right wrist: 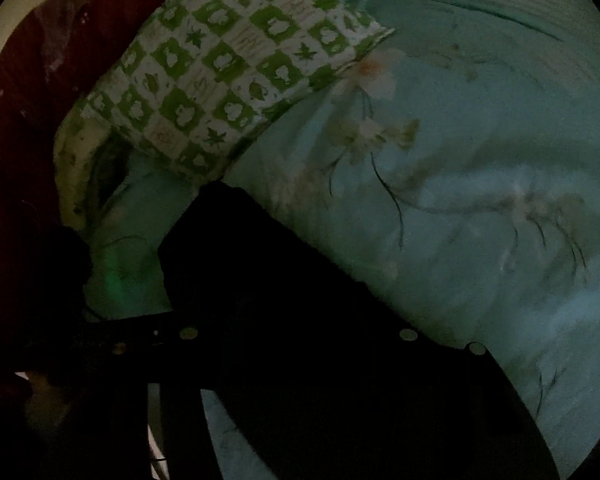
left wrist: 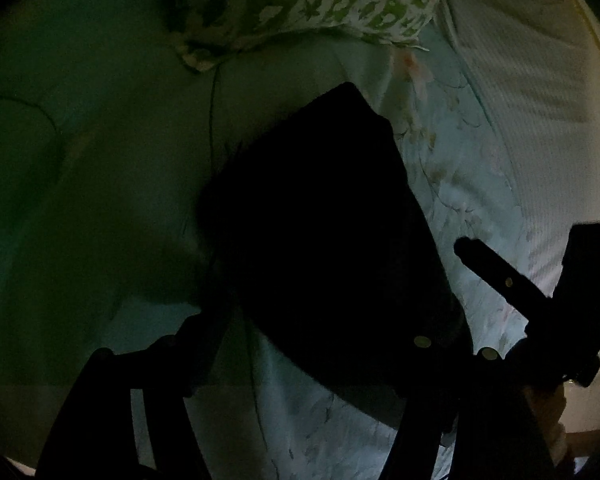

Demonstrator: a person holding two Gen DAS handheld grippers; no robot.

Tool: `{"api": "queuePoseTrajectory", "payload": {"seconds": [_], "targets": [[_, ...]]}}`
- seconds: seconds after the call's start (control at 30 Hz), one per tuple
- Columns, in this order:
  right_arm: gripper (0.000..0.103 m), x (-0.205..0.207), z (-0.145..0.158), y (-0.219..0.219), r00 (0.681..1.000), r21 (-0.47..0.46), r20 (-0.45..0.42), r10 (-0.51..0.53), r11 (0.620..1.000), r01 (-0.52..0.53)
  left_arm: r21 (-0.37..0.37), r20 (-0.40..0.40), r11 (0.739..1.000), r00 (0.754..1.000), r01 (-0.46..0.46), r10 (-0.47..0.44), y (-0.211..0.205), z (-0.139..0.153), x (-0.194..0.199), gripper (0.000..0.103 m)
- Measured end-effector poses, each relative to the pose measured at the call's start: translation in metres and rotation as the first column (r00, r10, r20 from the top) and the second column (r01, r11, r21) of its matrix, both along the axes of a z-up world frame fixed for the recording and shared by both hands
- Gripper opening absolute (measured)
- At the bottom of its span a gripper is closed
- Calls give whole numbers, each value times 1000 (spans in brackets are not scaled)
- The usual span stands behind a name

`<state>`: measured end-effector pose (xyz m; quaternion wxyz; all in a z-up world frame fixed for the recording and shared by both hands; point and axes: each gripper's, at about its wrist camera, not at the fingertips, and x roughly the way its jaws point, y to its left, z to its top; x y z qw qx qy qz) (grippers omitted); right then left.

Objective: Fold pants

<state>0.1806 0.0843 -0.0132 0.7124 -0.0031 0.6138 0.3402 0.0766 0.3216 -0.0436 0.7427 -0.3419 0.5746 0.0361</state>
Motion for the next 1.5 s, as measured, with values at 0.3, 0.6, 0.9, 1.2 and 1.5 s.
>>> {"api": "queuePoseTrajectory", "payload": {"seconds": [0.3,0.6,0.9,1.2,1.5], "targets": [[55,21,-30,48,991,-21,-34,130,991,-130,-5,21,1000,1000,-11,11,9,-4,4,62],[53,27,-51,93,961,-10,-69,268,963,-269,33,21,999,1000,-17,16,9,-7,3,39],[22,18,-35,88,959,29,-43,282,959,-281,59,68,998,998,11,-15,4,15,-7,21],[21,10,18,38,980,141,28,197,970,-199,97,174,990,978,98,-114,-34,69,-16,18],[20,-9,62,-35,991,209,111,70,974,-92,134,251,966,935,223,-251,-97,113,-21,16]]}}
